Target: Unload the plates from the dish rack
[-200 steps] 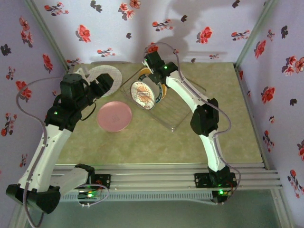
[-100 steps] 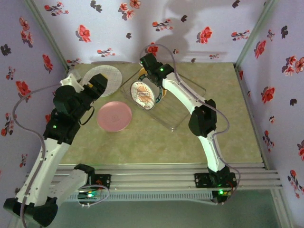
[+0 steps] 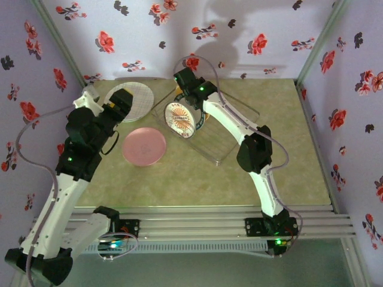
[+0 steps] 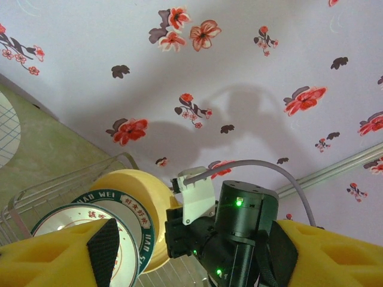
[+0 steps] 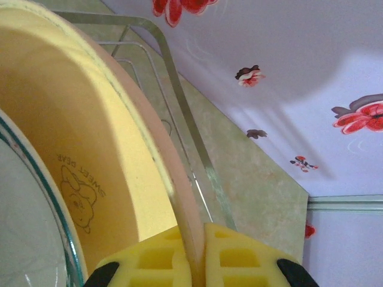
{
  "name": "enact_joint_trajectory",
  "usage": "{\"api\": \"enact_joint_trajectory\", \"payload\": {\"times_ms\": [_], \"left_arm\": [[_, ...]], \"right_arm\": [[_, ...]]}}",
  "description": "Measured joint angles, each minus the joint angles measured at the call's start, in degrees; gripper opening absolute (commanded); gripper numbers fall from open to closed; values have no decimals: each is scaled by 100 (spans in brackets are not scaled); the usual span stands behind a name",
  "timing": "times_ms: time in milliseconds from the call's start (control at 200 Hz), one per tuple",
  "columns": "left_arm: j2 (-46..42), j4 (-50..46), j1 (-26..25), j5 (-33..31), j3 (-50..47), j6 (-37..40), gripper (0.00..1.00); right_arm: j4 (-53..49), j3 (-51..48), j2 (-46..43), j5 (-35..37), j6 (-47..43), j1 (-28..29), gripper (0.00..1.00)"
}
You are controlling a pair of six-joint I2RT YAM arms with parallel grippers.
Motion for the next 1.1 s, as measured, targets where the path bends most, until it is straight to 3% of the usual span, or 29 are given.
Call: {"api": "enact_joint_trajectory", "payload": {"times_ms": [760, 1100], "left_arm": [[448, 105, -201, 179, 20, -17, 70], [1451, -168, -726, 505, 866, 184, 70]], "right_arm": [[509, -737, -1311, 608, -564, -774, 0], [570, -1668, -2503, 376, -223, -1250, 0]]}}
